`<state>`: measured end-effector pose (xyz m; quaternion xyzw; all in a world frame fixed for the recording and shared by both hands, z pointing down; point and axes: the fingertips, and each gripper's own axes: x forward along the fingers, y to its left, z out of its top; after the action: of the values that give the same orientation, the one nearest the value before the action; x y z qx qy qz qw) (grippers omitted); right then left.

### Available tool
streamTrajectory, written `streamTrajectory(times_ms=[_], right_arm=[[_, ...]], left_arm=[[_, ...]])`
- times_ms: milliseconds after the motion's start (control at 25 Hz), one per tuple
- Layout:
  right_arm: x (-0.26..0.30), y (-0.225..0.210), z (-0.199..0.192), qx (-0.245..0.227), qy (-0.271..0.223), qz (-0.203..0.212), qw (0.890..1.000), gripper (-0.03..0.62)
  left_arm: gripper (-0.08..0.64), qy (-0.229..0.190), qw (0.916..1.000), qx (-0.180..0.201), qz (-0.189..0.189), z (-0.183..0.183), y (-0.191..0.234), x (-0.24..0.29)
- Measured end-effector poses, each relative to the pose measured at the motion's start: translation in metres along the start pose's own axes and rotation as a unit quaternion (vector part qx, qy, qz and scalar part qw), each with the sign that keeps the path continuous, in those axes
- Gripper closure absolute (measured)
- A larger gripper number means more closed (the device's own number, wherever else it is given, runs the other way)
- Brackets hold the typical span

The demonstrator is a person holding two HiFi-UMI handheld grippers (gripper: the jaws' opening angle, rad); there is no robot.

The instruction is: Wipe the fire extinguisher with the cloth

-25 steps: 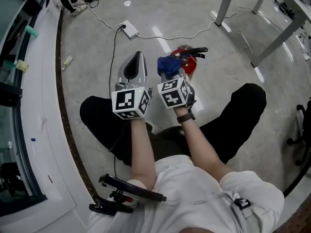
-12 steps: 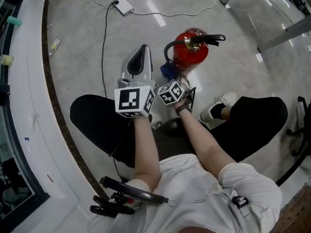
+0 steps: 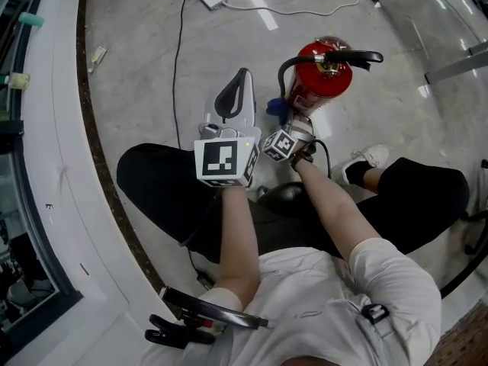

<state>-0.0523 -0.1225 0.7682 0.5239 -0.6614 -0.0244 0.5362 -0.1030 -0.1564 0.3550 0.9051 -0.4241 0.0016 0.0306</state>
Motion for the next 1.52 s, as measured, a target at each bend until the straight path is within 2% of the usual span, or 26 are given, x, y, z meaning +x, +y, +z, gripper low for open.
streamTrajectory(times_ms=[120, 200, 280, 360, 440, 520, 600, 720, 760, 800, 880, 920, 960, 1000, 1040, 1200, 1280, 1360, 1520], right_arm=[[0.001, 0.008, -0.002, -0.035, -0.016, 0.009, 0.999, 0.492], [0.003, 0.015, -0.011, -0.054, -0.004, 0.028, 0.998, 0.491], [0.009, 0.028, -0.037, -0.046, 0.053, 0.083, 0.994, 0.491], [0.014, 0.04, -0.07, 0.005, 0.121, 0.16, 0.98, 0.489], [0.01, 0.041, -0.076, 0.041, 0.132, 0.219, 0.966, 0.492], [-0.005, 0.037, -0.058, 0.066, 0.096, 0.258, 0.959, 0.491], [-0.034, 0.023, -0.025, 0.11, 0.039, 0.285, 0.951, 0.491], [-0.096, -0.023, 0.033, 0.186, -0.059, 0.283, 0.939, 0.487], [-0.121, -0.045, 0.052, 0.228, -0.098, 0.279, 0.927, 0.486], [-0.152, -0.071, 0.07, 0.284, -0.141, 0.278, 0.907, 0.486], [-0.219, -0.135, 0.097, 0.392, -0.236, 0.266, 0.849, 0.486], [-0.25, -0.169, 0.105, 0.42, -0.282, 0.245, 0.827, 0.486], [-0.275, -0.201, 0.108, 0.43, -0.315, 0.215, 0.818, 0.486], [-0.29, -0.226, 0.107, 0.428, -0.333, 0.186, 0.82, 0.486], [-0.295, -0.245, 0.103, 0.423, -0.334, 0.164, 0.827, 0.485], [-0.269, -0.265, 0.078, 0.395, -0.28, 0.132, 0.865, 0.485], [-0.255, -0.258, 0.079, 0.344, -0.271, 0.112, 0.892, 0.485], [-0.249, -0.247, 0.088, 0.285, -0.285, 0.081, 0.912, 0.482], [-0.248, -0.225, 0.106, 0.202, -0.306, 0.049, 0.929, 0.482]], left_arm=[[0.56, -0.001, 1.0, 0.0, 0.004, 0.0, 0.001, -0.003], [0.56, -0.004, 1.0, -0.001, 0.005, 0.003, 0.001, -0.005], [0.56, -0.01, 0.9999, 0.0, 0.005, 0.006, 0.001, -0.007], [0.56, -0.014, 0.9999, 0.002, 0.003, 0.011, -0.001, -0.011], [0.56, -0.019, 0.9998, 0.005, 0.001, 0.015, -0.003, -0.015], [0.56, -0.024, 0.9997, 0.003, 0.002, 0.019, -0.002, -0.018], [0.56, -0.031, 0.9995, -0.004, 0.004, 0.025, -0.002, -0.019], [0.56, -0.048, 0.9988, -0.008, 0.006, 0.042, -0.004, -0.018], [0.56, -0.053, 0.9985, -0.01, 0.007, 0.047, -0.006, -0.019], [0.56, -0.056, 0.9983, -0.012, 0.006, 0.051, -0.01, -0.02], [0.56, -0.062, 0.998, -0.01, -0.002, 0.058, -0.021, -0.022], [0.56, -0.065, 0.9978, -0.009, -0.005, 0.06, -0.026, -0.024], [0.56, -0.07, 0.9975, -0.009, -0.007, 0.063, -0.029, -0.025], [0.56, -0.074, 0.9972, -0.009, -0.009, 0.065, -0.032, -0.026], [0.56, -0.076, 0.997, -0.01, -0.011, 0.066, -0.036, -0.026], [0.56, -0.073, 0.997, -0.006, -0.023, 0.065, -0.051, -0.026], [0.56, -0.071, 0.9971, -0.005, -0.026, 0.064, -0.054, -0.026], [0.56, -0.068, 0.9974, -0.004, -0.022, 0.062, -0.052, -0.027], [0.56, -0.063, 0.9979, -0.005, -0.013, 0.057, -0.047, -0.029]])
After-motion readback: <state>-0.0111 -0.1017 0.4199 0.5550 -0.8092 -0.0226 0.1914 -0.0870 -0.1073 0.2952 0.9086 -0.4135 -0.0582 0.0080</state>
